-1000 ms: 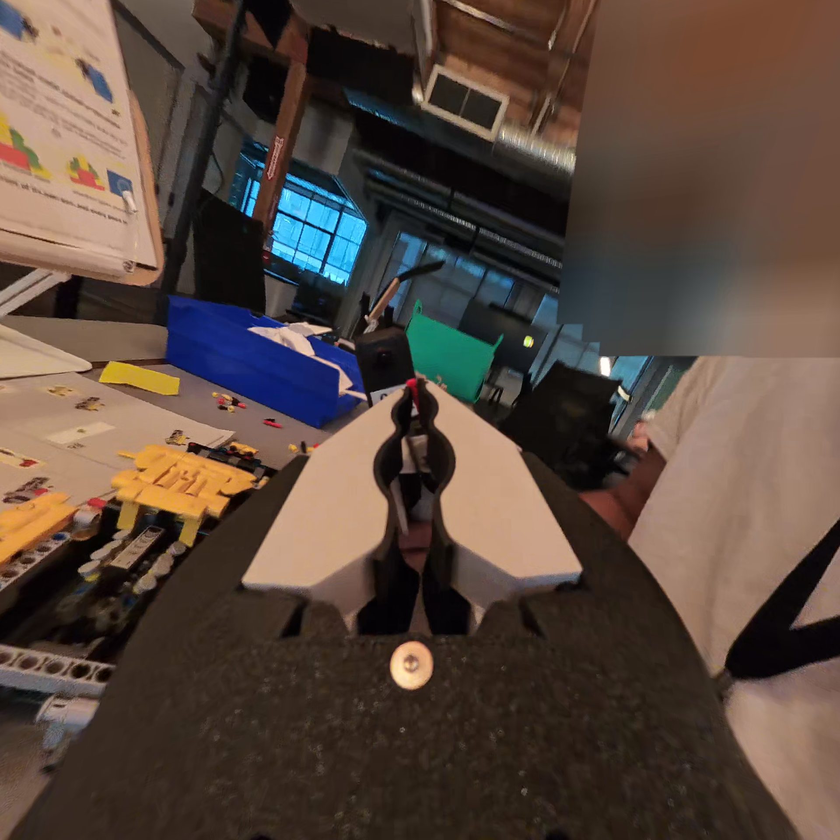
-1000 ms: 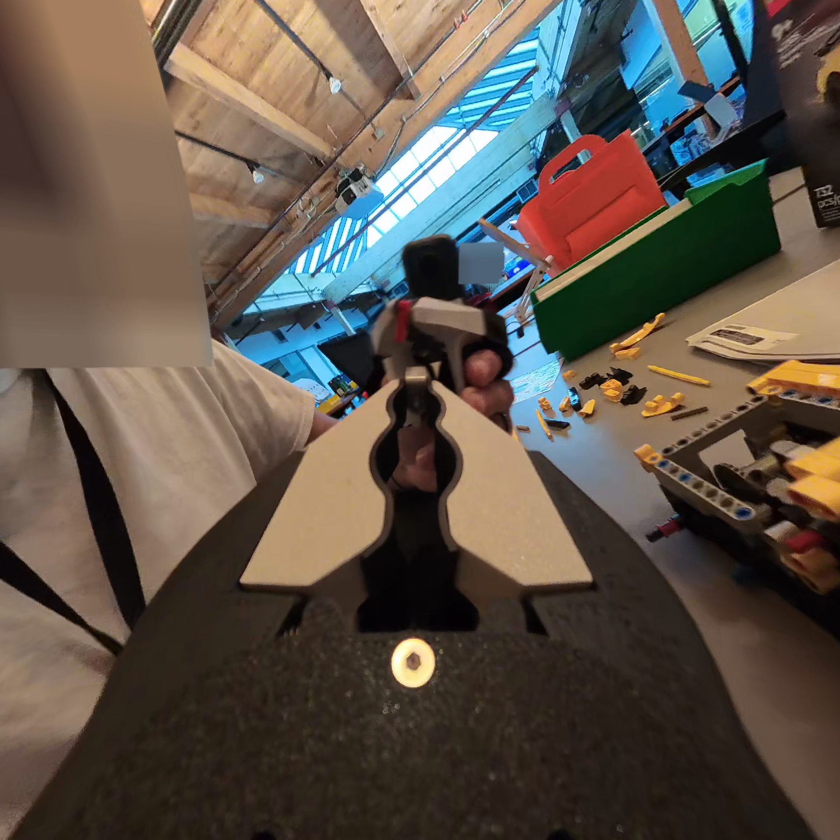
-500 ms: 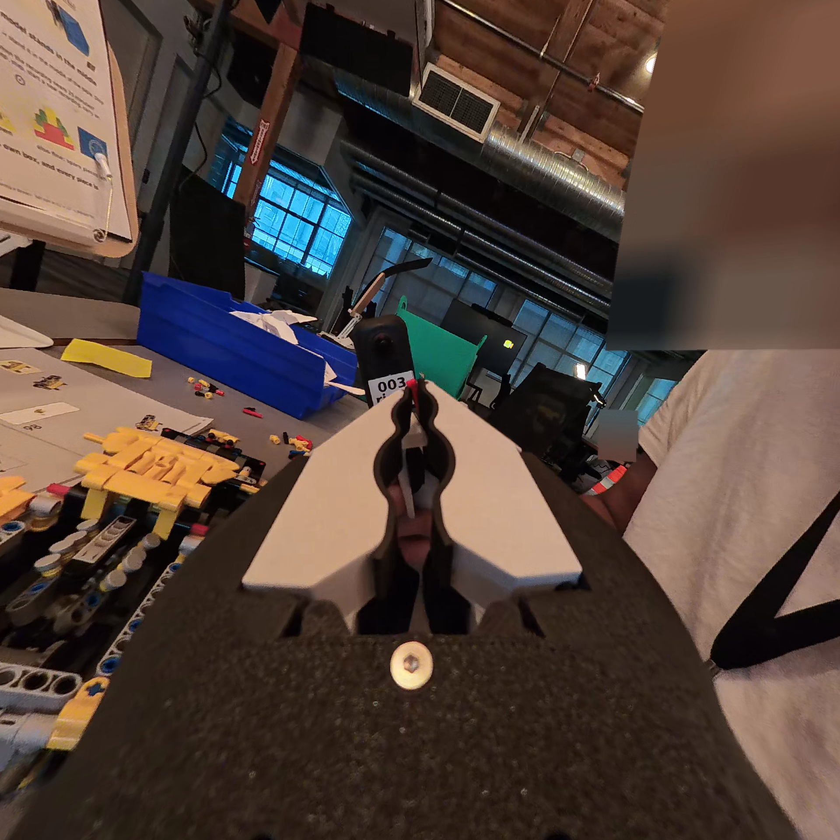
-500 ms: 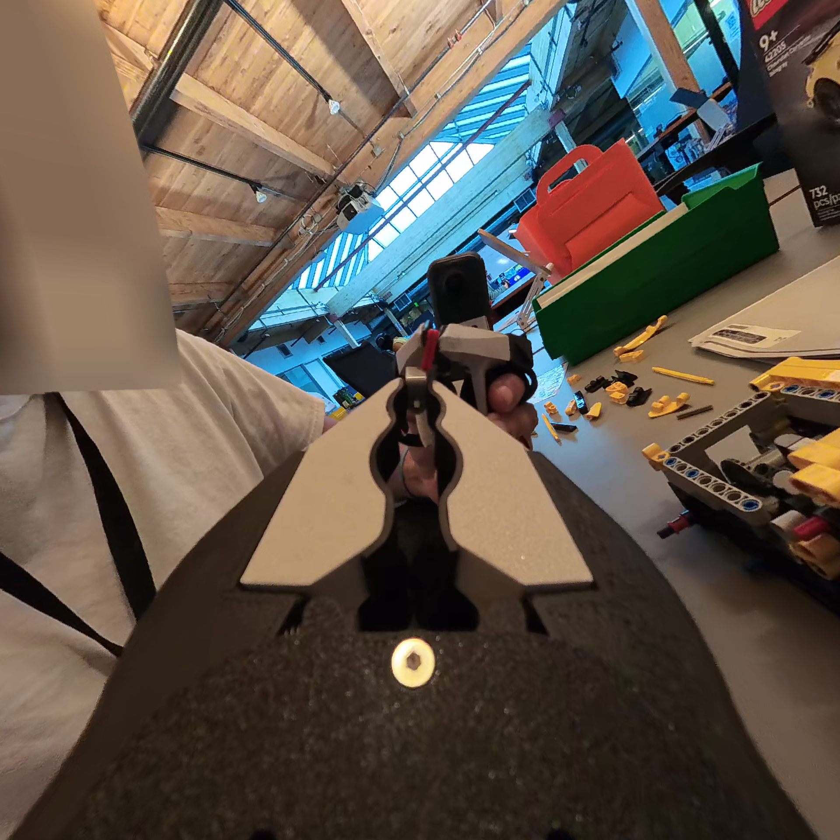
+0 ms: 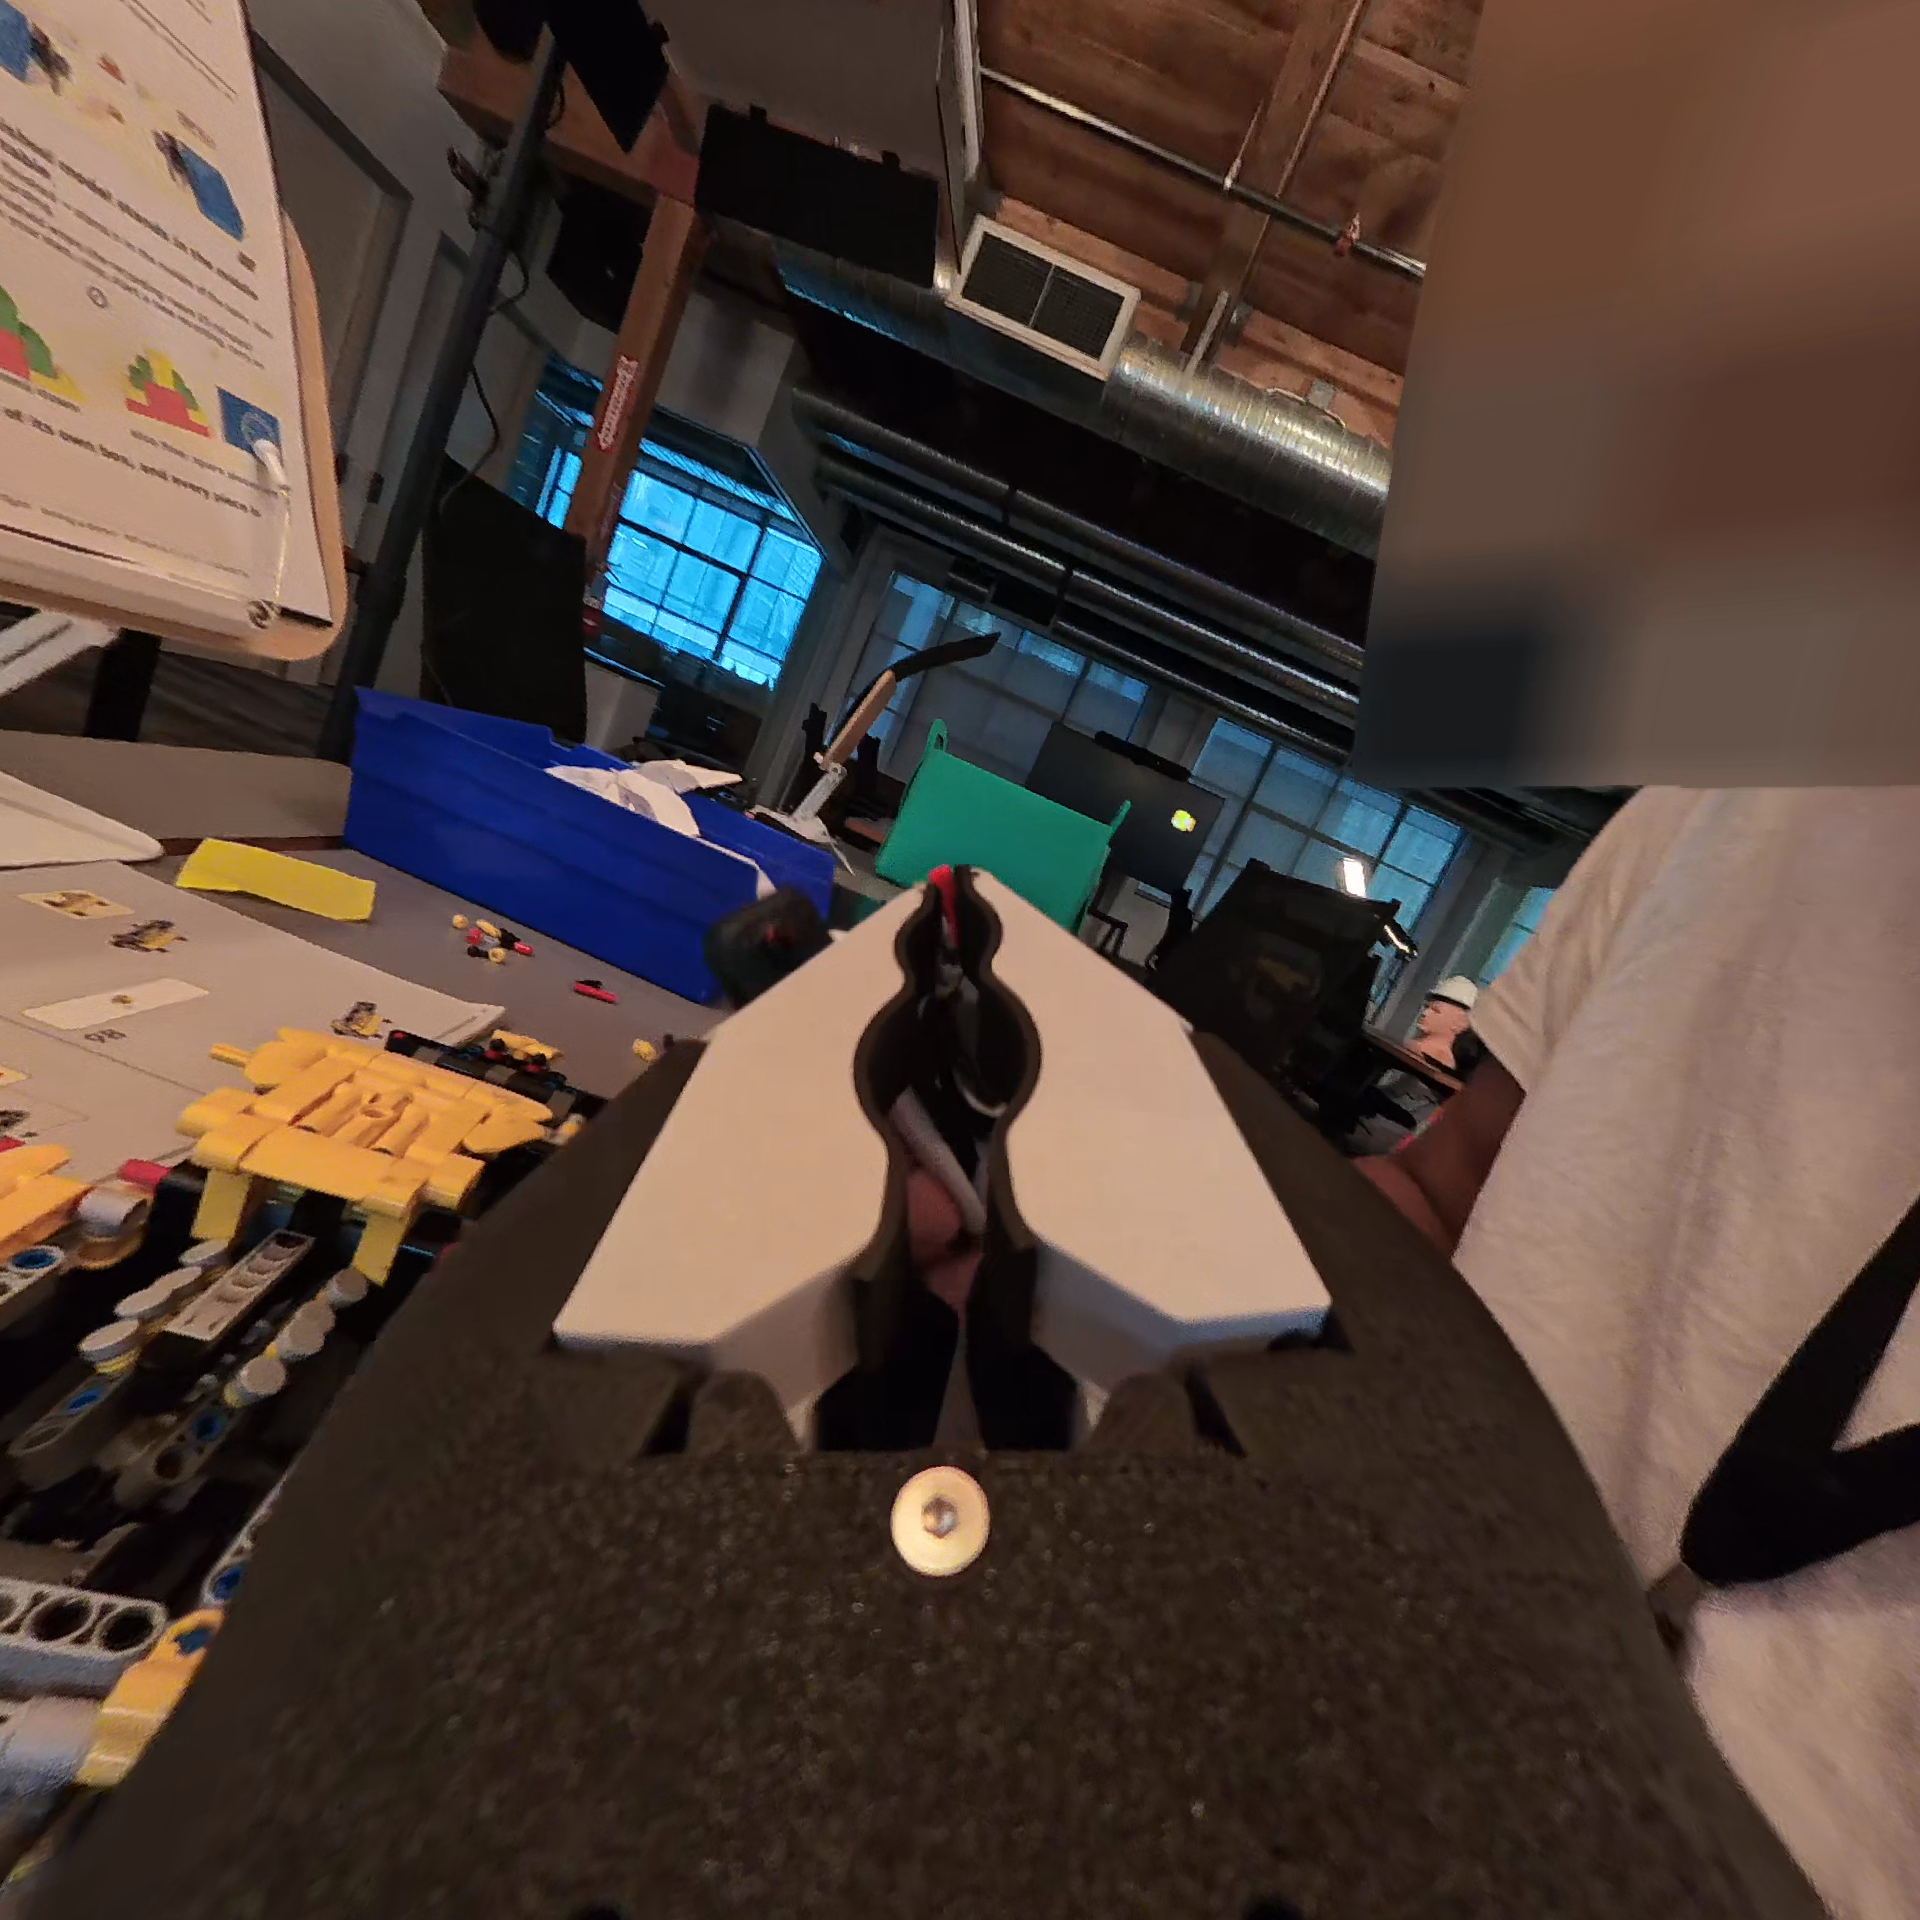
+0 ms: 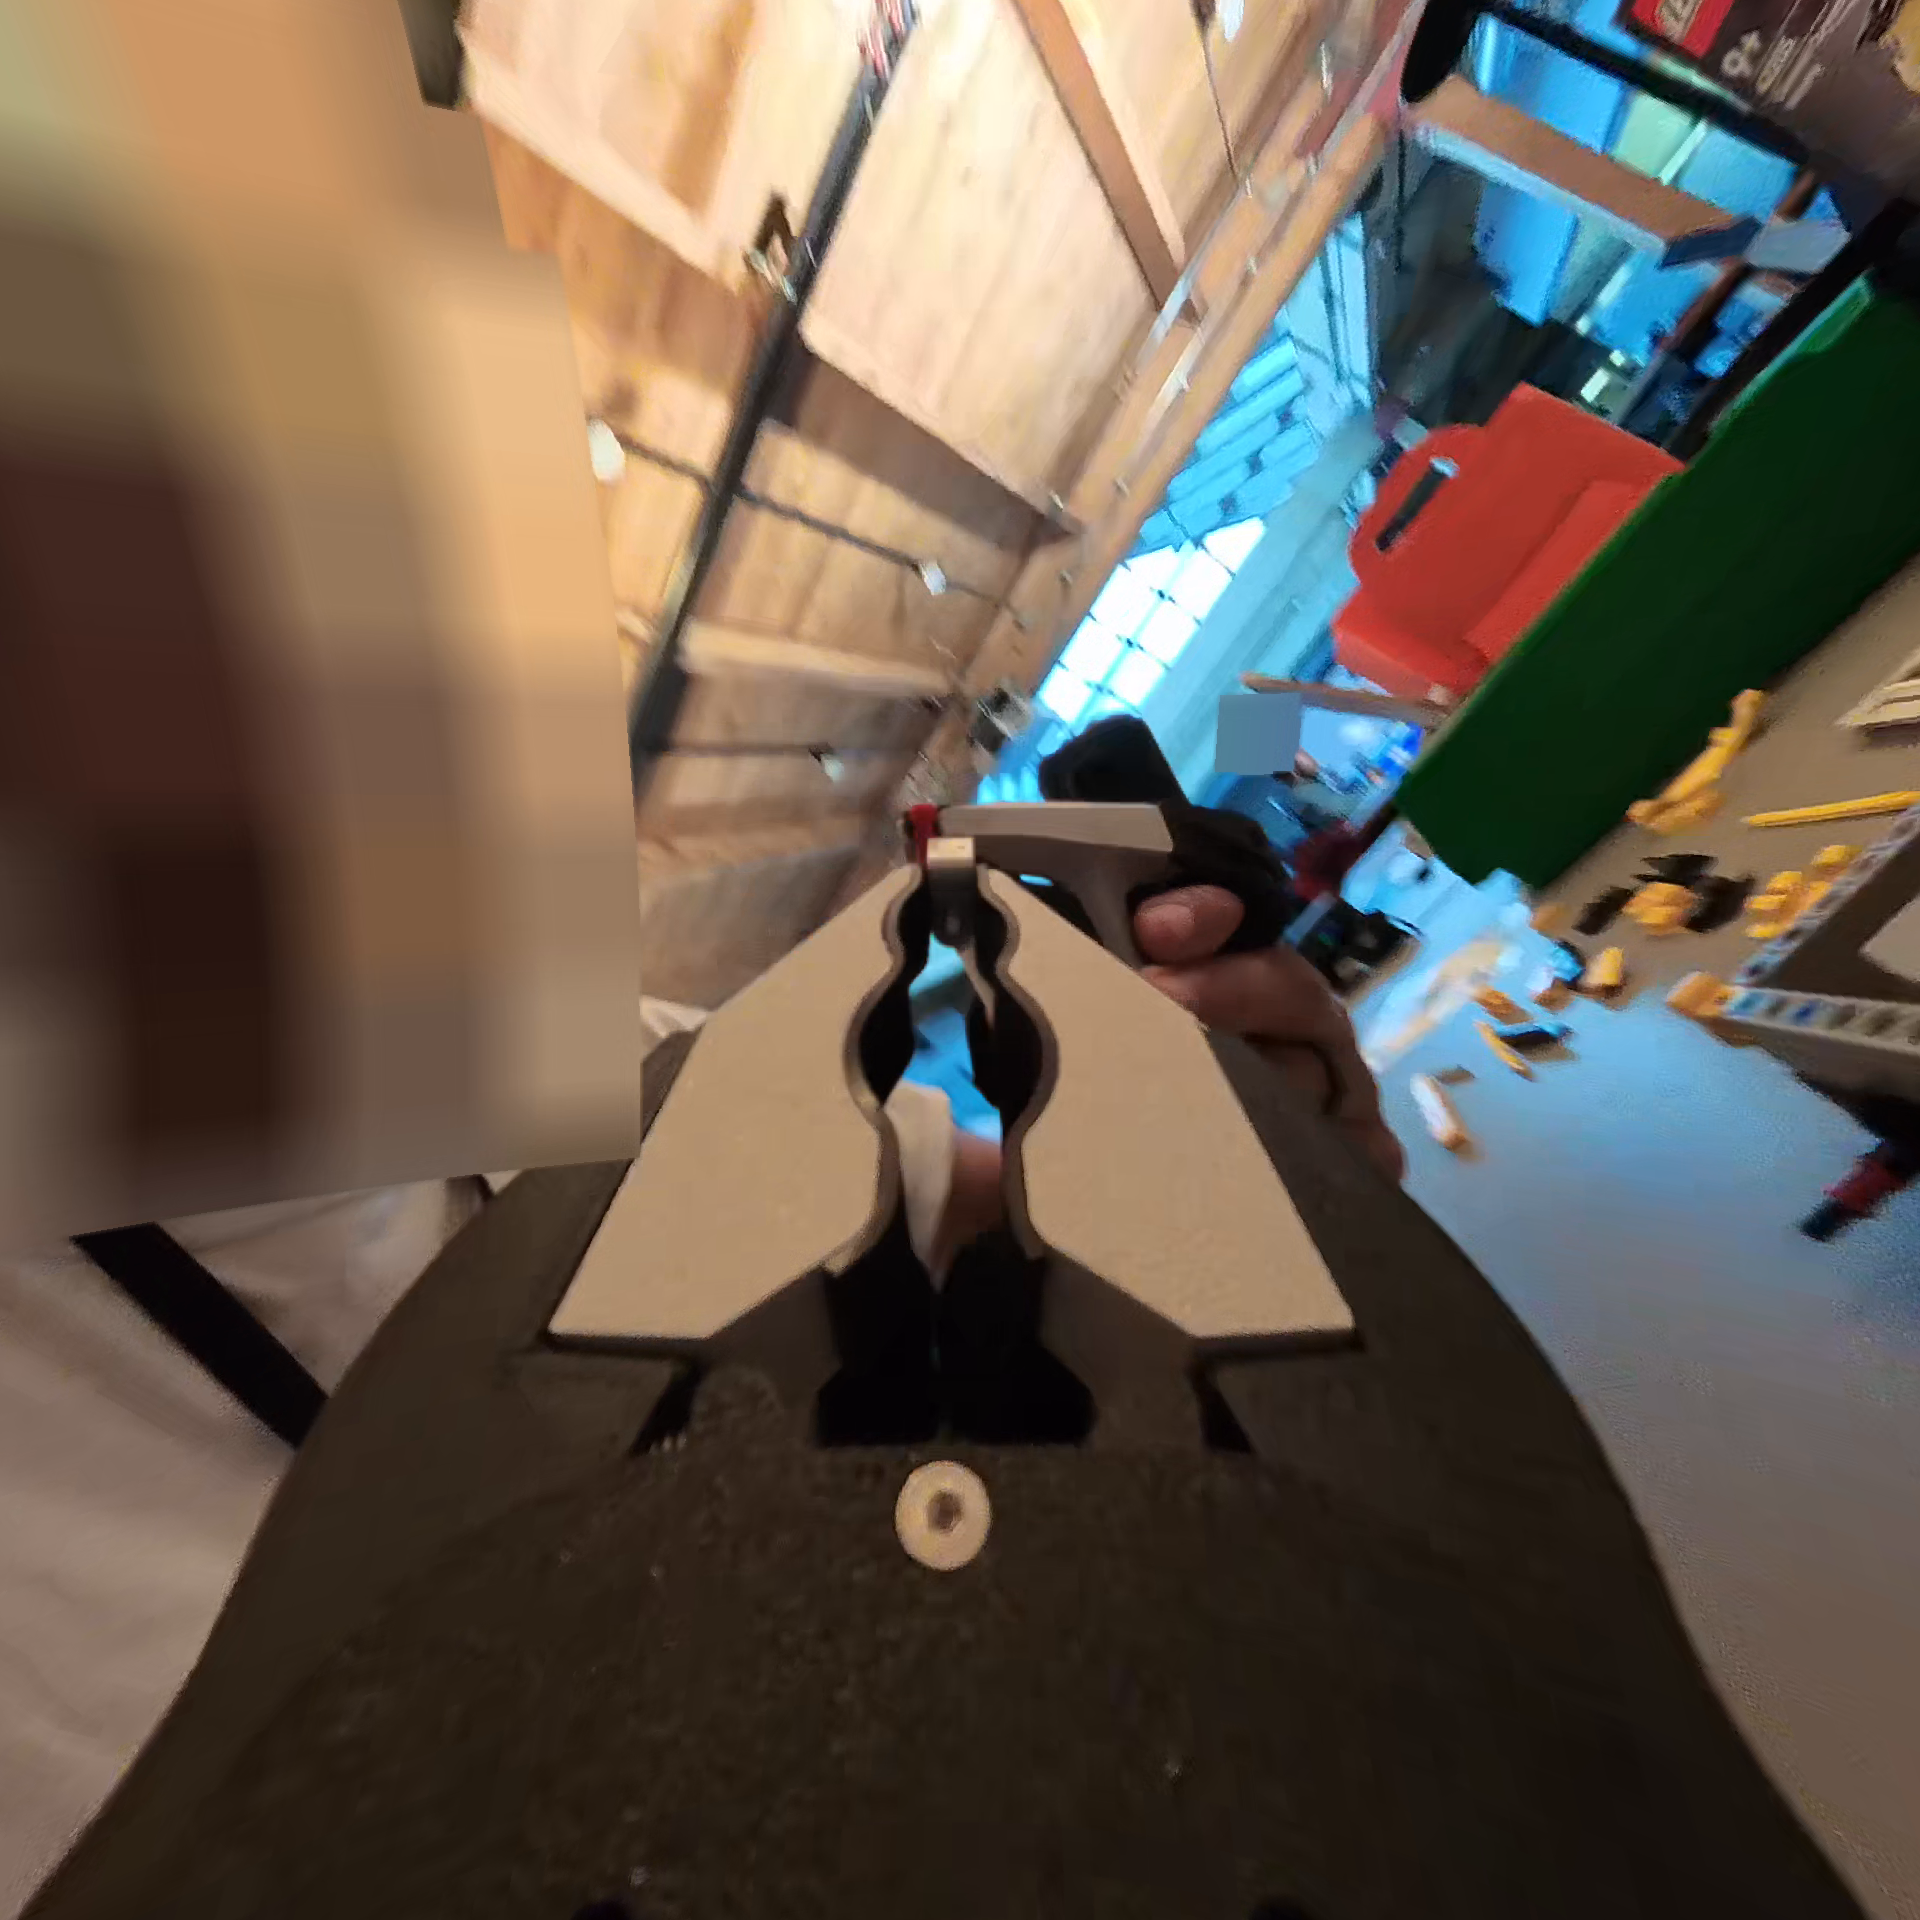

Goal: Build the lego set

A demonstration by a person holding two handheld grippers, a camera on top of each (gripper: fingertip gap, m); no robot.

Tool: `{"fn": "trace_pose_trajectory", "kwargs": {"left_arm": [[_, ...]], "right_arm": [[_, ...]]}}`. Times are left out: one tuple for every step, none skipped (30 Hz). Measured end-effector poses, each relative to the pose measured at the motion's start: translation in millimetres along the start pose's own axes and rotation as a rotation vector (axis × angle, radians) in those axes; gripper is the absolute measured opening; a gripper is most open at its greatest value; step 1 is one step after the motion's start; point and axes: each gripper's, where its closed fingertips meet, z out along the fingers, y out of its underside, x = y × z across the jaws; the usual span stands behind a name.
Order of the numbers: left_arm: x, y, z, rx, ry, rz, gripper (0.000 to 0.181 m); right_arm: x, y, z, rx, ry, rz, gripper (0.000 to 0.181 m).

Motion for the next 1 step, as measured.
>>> {"fn": "trace_pose_trajectory", "kwargs": {"left_arm": [[-1.7, -2.7, 0.7, 0.019, -0.012, -0.004, 0.002]], "right_arm": [[-1.1, -4.0, 1.6, 0.076, -0.041, 0.041, 0.006]]}}
